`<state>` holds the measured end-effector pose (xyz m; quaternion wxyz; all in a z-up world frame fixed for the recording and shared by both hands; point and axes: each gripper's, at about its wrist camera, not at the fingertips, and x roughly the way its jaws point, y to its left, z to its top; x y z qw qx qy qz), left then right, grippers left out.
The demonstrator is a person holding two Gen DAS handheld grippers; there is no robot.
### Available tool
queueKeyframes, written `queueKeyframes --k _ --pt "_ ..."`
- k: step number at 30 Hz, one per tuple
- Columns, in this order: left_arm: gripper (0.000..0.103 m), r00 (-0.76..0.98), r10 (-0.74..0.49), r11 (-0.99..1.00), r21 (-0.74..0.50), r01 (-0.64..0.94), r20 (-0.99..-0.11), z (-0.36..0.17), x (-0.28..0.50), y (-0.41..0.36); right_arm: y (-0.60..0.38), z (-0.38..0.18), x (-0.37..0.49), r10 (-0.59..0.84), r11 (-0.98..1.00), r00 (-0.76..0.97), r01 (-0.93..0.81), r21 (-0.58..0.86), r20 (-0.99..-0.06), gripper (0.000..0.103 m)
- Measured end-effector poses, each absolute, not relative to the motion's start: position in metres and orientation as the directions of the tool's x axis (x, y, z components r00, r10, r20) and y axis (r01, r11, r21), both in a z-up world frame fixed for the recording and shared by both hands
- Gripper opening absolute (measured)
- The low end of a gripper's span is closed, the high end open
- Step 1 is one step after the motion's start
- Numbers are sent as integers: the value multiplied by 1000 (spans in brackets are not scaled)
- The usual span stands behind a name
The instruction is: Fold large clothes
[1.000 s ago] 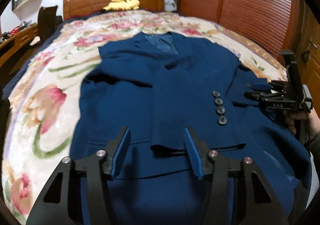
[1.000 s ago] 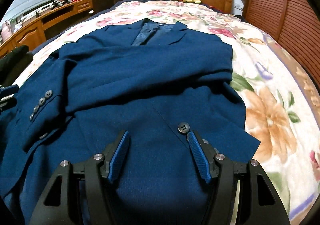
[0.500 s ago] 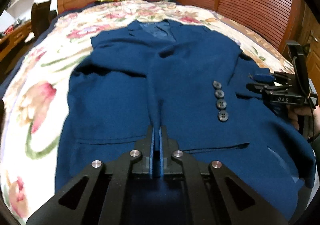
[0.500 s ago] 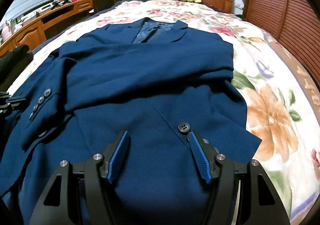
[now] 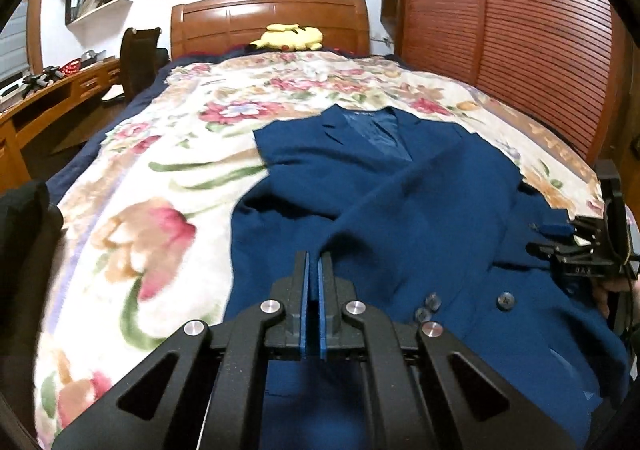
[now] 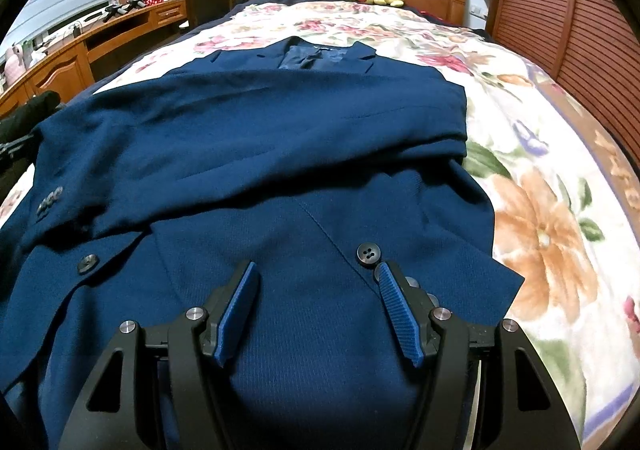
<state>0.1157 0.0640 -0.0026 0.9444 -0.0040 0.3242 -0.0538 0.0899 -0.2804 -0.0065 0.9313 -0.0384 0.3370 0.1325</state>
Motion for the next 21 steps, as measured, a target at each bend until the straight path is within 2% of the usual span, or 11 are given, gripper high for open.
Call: queueKeyframes --k 9,12,14,15,16,17,18,19,21 --pt "5 800 -93 995 -29 94 -593 -2 114 67 -279 -8 91 218 962 740 -271 14 -637 65" --pt "20 805 -72 997 -15 78 -588 -1 110 68 -279 -8 91 217 963 740 -271 13 -637 65" --pt "45 818 -74 997 -19 76 -570 1 104 70 -279 -8 91 217 962 740 -271 13 -637 65" --pt "47 825 -80 996 -26 79 -560 3 100 72 -279 -8 91 218 962 740 -271 14 -636 65" --pt "58 829 -88 996 -36 82 -552 5 97 74 -279 -8 91 218 962 740 -272 14 -636 65" --pt "75 833 -96 995 -44 86 -545 6 94 76 -279 -8 91 219 962 740 -272 15 -636 65" --pt "83 838 -101 995 -51 87 -537 7 91 78 -279 -8 91 218 962 740 -272 14 -636 65" --pt "88 845 -107 994 -62 88 -524 9 86 81 -279 -8 91 218 962 740 -272 13 -636 65" --pt "88 846 -113 994 -69 90 -520 11 81 83 -280 -8 91 218 962 740 -272 14 -636 65"
